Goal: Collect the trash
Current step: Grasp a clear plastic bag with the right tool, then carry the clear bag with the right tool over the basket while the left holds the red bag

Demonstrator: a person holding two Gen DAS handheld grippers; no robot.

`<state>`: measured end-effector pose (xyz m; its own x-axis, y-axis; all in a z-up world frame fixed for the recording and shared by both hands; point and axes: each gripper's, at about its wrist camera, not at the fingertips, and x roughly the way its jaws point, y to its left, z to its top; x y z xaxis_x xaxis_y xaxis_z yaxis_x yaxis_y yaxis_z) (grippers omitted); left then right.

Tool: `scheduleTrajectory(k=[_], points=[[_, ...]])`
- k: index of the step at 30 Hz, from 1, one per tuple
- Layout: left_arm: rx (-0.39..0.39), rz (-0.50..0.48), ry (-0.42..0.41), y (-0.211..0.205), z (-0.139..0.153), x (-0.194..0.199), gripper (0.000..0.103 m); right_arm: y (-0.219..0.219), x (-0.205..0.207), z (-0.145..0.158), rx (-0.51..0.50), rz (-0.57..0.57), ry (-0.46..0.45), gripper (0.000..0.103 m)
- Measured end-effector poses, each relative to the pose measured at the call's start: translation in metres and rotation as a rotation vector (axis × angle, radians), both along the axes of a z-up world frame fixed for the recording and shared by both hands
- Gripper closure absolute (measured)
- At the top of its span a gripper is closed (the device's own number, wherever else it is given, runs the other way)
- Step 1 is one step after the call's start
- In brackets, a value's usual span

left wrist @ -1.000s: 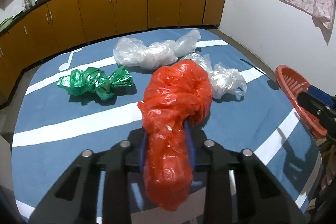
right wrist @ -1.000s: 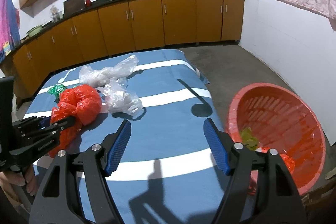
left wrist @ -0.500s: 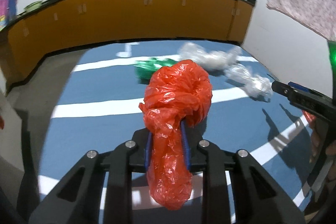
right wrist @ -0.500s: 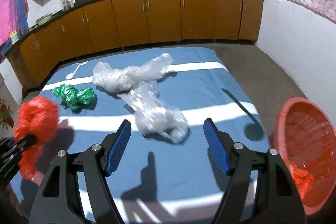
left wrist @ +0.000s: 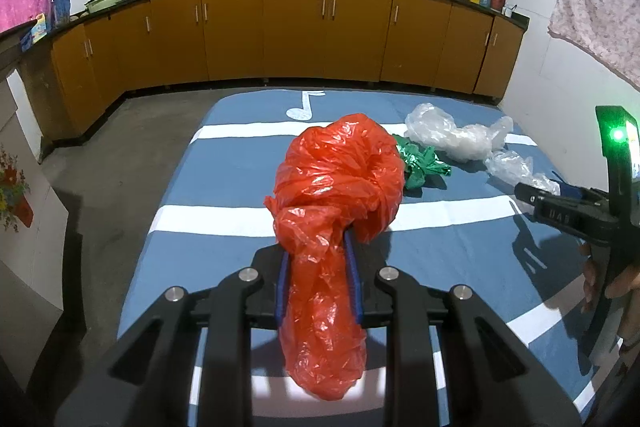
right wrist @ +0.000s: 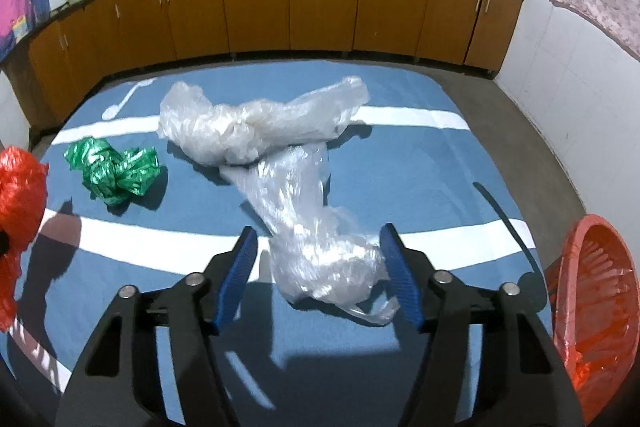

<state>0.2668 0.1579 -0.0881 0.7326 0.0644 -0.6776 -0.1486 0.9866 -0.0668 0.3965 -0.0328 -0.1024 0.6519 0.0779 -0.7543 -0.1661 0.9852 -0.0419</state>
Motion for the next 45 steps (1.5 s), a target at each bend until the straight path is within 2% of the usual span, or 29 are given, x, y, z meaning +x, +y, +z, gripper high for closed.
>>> scheduleTrajectory(k=[3,9,24,45], points=[[0.001,-0.004,-0.001,-0.004,0.001,0.001,0.079,-0.001,-0.001,-0.003,-0.008,0.006,0.009,0.053],[0.004,-0.017,-0.006,-0.010,0.002,-0.001,0.079,0.000,-0.009,-0.001,-0.005,0.019,0.005,0.058],[0.014,-0.051,-0.015,-0.015,0.008,-0.007,0.079,-0.016,-0.046,0.014,0.058,0.018,-0.018,0.059],[0.044,-0.157,-0.038,-0.070,0.021,-0.016,0.079,-0.080,-0.096,0.036,0.146,-0.089,-0.073,0.059]])
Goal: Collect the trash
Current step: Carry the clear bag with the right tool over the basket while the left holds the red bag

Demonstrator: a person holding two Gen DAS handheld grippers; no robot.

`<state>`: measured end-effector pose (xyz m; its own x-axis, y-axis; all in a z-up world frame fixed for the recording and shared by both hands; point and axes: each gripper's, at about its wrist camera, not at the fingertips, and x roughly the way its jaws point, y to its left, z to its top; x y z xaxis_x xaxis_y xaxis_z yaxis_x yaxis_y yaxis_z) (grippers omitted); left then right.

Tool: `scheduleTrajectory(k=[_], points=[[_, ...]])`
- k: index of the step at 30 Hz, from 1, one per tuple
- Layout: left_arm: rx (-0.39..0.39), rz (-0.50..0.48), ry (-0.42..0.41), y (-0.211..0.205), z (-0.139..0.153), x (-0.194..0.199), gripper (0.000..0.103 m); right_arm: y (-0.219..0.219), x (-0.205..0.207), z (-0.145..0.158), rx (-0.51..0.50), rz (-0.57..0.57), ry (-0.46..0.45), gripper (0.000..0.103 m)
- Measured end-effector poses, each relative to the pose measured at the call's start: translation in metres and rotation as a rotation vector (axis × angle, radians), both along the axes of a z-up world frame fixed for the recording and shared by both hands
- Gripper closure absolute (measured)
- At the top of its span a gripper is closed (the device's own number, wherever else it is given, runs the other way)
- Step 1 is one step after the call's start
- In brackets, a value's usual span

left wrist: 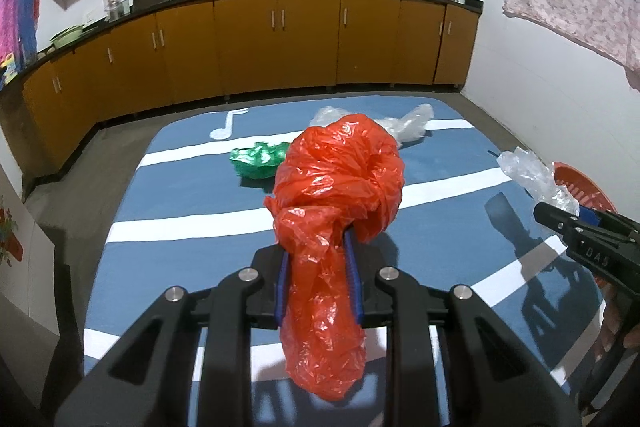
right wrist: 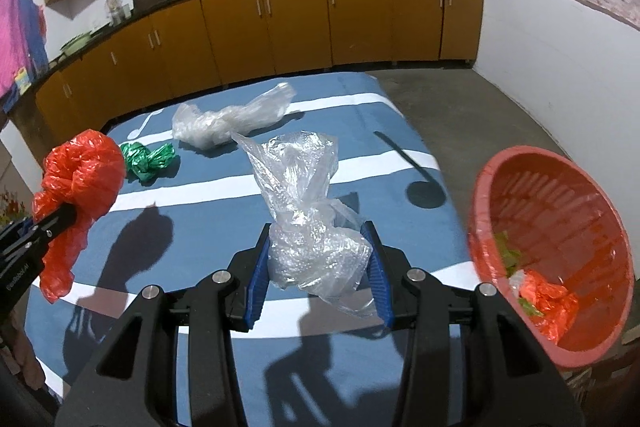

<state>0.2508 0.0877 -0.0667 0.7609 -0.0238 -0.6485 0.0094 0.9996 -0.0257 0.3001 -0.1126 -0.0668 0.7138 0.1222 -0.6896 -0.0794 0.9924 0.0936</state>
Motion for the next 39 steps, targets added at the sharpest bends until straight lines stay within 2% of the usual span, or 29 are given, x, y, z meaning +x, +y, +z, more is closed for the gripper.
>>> scheduleTrajectory(k=[20,39], points=[[0.017,-0.098,-0.009,-0.064,0.008,0.007,0.079,-0.057,-0.031,0.014,0.021,-0.100,-0.044,0.059],[0.006,-0.258,-0.015,-0.163,0.006,0.013,0.079,-0.150,-0.062,0.010,0.014,-0.308,-0.054,0.059]])
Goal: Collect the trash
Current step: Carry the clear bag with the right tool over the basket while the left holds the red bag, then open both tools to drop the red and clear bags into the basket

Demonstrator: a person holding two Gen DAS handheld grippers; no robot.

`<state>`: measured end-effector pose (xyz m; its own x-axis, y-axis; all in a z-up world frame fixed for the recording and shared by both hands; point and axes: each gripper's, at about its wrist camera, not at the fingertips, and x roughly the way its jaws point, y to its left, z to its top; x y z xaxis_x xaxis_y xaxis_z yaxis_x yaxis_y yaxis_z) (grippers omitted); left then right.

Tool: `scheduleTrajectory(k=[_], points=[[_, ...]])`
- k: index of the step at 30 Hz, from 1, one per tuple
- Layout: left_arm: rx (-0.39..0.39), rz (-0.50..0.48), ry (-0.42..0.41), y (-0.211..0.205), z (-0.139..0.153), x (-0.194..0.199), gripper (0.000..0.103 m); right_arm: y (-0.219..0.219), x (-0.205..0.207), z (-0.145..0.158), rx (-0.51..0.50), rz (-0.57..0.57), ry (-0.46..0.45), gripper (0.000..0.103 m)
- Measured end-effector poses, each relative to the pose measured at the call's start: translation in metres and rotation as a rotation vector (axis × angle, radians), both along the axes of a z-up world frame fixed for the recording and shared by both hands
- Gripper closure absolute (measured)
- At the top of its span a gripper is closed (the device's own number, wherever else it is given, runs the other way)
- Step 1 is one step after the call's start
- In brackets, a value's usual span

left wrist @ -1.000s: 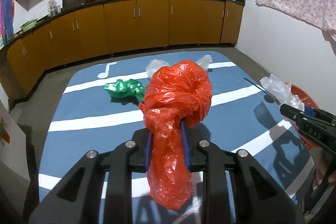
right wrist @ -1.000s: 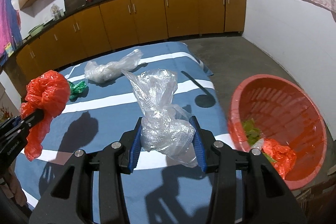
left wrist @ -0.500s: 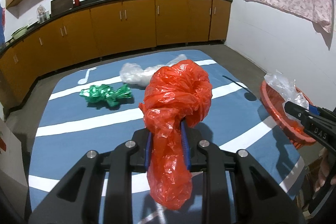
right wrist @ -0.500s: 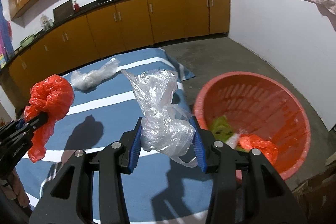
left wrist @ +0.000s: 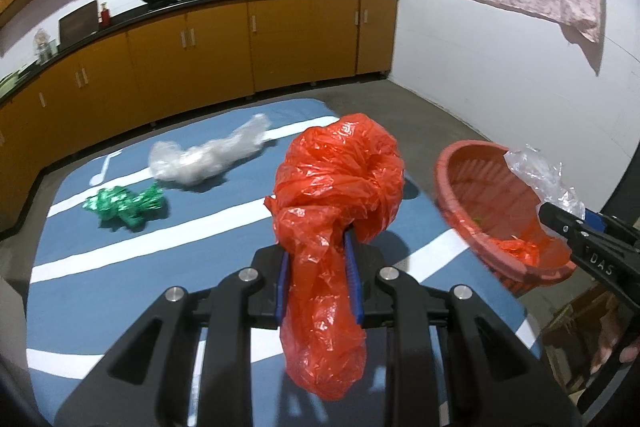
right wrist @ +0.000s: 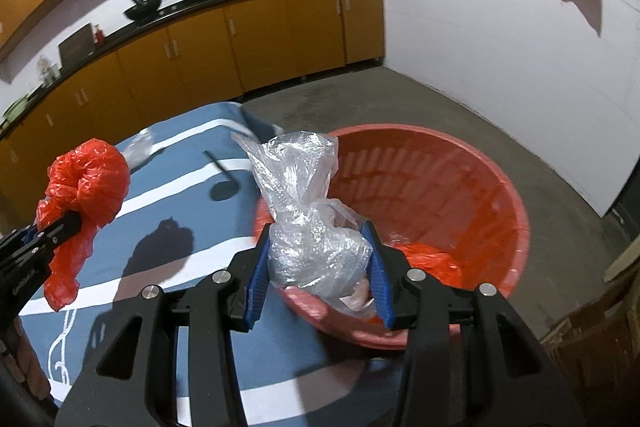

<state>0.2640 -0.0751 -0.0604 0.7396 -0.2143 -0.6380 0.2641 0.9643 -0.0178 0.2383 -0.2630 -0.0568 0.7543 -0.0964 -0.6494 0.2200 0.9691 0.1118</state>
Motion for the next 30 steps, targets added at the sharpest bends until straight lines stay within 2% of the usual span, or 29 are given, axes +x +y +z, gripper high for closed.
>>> scheduleTrajectory(k=[16,30], points=[[-0.013,-0.149,0.017,-0.084,-0.007,0.013,0.079,-0.058,-0.005,-0.006,0.036,-0.132,-0.004,0.059],[-0.029,-0.257,0.047,-0.155,-0.019,0.035,0.079,-0.089,0.008,-0.009,0.071,-0.183,-0.020,0.059]])
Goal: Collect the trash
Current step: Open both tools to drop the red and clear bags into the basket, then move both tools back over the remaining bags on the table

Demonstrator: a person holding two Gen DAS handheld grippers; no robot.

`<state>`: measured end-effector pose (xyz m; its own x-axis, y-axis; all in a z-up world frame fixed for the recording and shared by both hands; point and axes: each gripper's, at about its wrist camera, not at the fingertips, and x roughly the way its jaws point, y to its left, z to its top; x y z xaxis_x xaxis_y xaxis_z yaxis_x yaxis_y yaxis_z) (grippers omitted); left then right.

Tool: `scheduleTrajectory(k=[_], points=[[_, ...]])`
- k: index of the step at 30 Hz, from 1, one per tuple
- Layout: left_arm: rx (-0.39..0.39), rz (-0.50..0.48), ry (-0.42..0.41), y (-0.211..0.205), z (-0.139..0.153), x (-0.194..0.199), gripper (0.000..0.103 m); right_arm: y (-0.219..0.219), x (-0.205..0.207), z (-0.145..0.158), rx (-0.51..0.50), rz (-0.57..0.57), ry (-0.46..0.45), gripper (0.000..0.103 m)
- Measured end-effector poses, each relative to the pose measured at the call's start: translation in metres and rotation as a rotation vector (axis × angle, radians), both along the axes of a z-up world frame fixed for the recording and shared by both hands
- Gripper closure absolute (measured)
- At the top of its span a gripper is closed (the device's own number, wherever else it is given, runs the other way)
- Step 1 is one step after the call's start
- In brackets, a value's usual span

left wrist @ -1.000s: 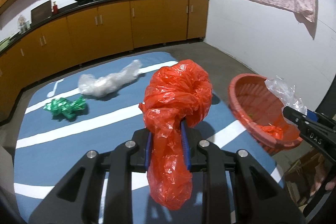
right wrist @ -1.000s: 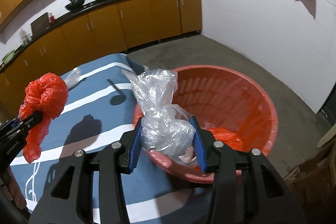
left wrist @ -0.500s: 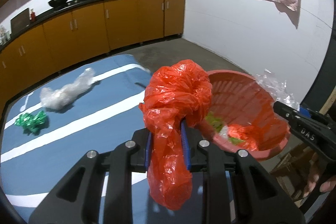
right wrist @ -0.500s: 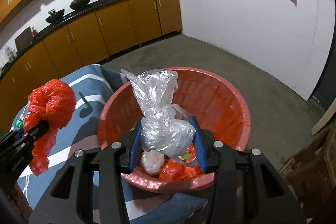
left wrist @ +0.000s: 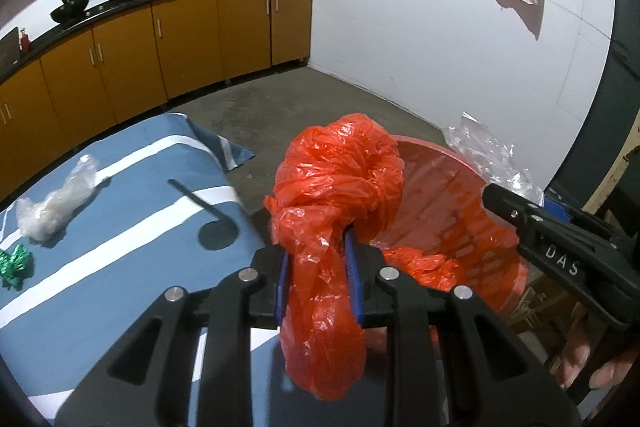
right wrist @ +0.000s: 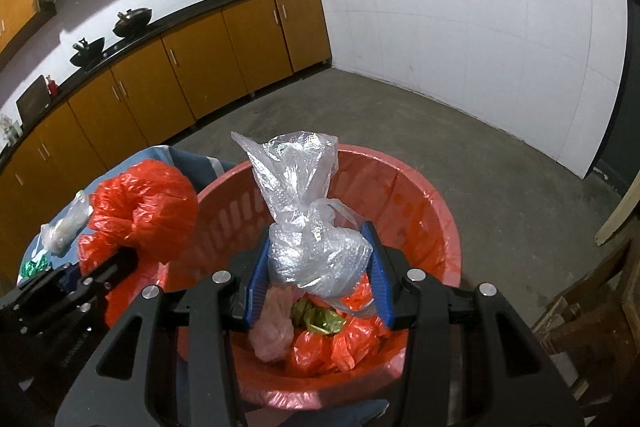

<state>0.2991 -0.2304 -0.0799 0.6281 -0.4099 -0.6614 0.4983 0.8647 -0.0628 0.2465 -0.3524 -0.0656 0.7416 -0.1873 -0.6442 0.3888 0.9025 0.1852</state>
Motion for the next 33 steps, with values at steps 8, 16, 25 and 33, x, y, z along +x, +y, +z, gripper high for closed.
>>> scheduleTrajectory(k=[8,16,25,33], points=[[-0.020,-0.030,0.035,-0.022,-0.006,0.013,0.077,-0.021,0.001,-0.003,0.045,-0.031,-0.013,0.059],[-0.018,-0.066,0.044,-0.034,-0.013,0.013,0.060,-0.028,-0.003,-0.007,0.060,-0.019,-0.034,0.044],[-0.026,0.012,0.043,-0.004,-0.013,0.013,0.037,-0.030,-0.014,-0.007,0.039,-0.052,-0.028,0.027],[0.015,0.152,-0.046,0.063,-0.001,0.001,0.021,-0.004,-0.012,0.001,0.010,-0.022,-0.051,0.016]])
